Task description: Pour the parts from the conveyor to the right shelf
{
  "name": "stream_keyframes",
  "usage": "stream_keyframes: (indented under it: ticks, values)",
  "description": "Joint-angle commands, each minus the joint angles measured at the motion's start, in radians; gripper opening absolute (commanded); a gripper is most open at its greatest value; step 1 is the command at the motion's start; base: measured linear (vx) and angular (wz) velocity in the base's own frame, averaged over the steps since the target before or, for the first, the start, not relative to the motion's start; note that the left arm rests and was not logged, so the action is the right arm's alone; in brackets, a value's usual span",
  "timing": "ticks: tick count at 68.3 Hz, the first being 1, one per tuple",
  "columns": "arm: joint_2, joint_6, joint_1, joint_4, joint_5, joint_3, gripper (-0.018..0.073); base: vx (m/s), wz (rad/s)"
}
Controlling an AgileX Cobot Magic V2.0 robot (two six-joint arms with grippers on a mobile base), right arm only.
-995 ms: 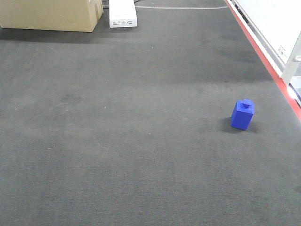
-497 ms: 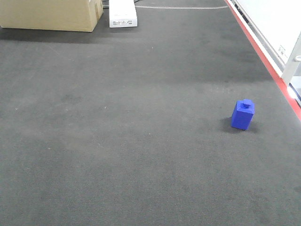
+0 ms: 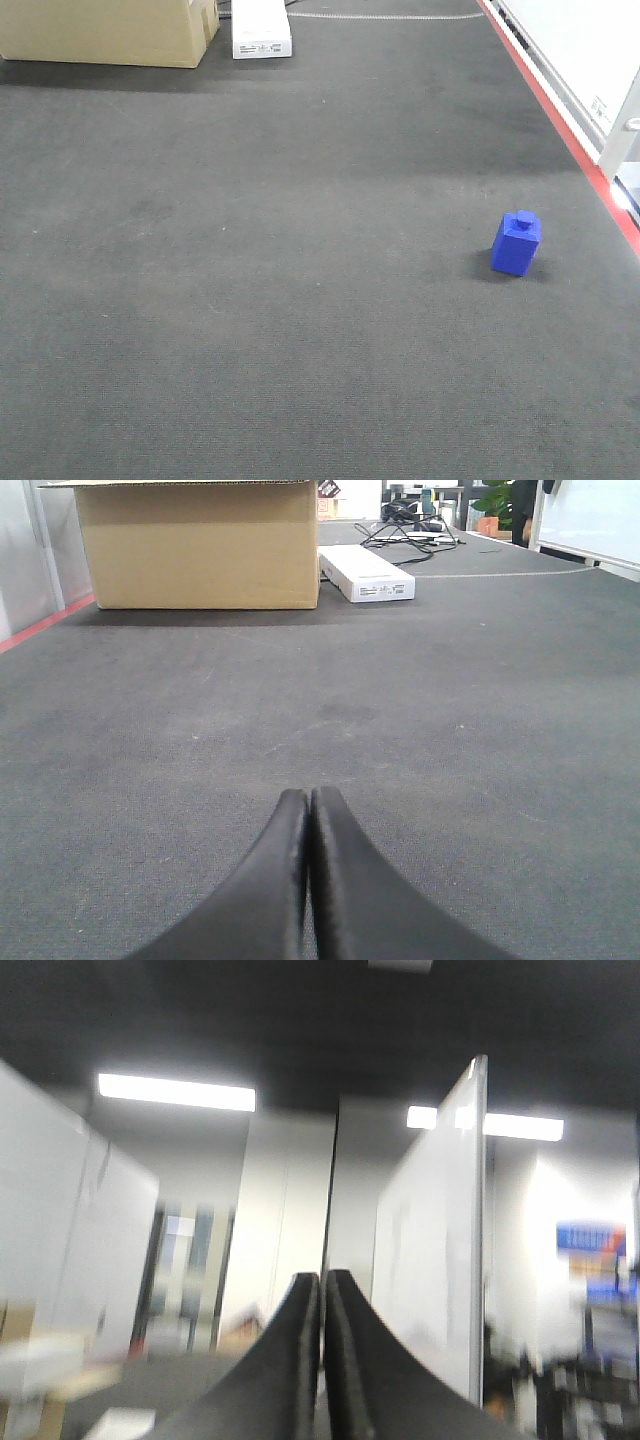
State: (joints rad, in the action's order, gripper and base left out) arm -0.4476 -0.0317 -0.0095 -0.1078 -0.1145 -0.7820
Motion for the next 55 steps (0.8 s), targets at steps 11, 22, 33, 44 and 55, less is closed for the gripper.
stream_keyframes:
  ticks: [11, 22, 33, 44, 55]
  values:
    - [-0.283, -0.006, -0.006, 0.02, 0.337, -0.147, 0.0017, 0.0, 0.0]
    - [-0.437, -0.006, -0.006, 0.068, 0.484, -0.146, 0.0165, 0.0, 0.0]
    - [-0.553, -0.007, -0.006, 0.084, 0.574, -0.146, 0.0434, 0.0, 0.0]
    - [-0.626, -0.014, -0.006, 0.083, 0.531, -0.146, 0.0627, 0.0, 0.0]
    - [-0.667, 0.006, -0.006, 0.101, 0.576, -0.153, 0.065, 0.0, 0.0]
